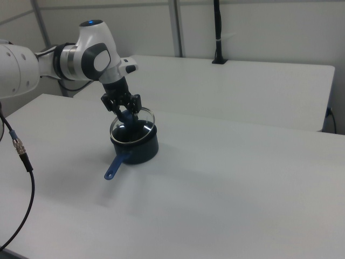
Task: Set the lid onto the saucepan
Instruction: 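Lower the lid onto the saucepan rim and open the gripper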
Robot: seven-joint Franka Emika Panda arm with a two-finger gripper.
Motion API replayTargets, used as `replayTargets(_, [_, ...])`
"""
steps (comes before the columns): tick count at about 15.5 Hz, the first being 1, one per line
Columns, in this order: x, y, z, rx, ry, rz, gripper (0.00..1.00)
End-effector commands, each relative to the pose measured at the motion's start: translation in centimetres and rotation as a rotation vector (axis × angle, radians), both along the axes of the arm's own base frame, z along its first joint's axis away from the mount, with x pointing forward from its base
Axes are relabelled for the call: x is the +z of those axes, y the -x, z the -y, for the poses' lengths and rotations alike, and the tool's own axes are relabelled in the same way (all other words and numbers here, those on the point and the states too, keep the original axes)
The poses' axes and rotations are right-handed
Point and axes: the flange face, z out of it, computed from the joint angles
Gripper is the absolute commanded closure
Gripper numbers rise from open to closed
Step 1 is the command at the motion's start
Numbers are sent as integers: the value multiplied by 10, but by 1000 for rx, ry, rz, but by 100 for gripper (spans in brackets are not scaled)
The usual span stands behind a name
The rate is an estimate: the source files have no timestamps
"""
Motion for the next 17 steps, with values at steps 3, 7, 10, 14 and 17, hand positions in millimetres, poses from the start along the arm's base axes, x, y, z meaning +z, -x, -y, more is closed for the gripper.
replayTargets(3, [2, 2, -11, -5, -13, -7, 50])
replayTargets(7, [-9, 1, -14, -2, -10, -23, 50])
replayTargets(10, [-10, 0, -14, -1, -7, -25, 44])
replayTargets(14, [-9, 0, -12, -10, -4, -18, 0])
replayTargets(17, [15, 4, -6, -19, -9, 9, 0])
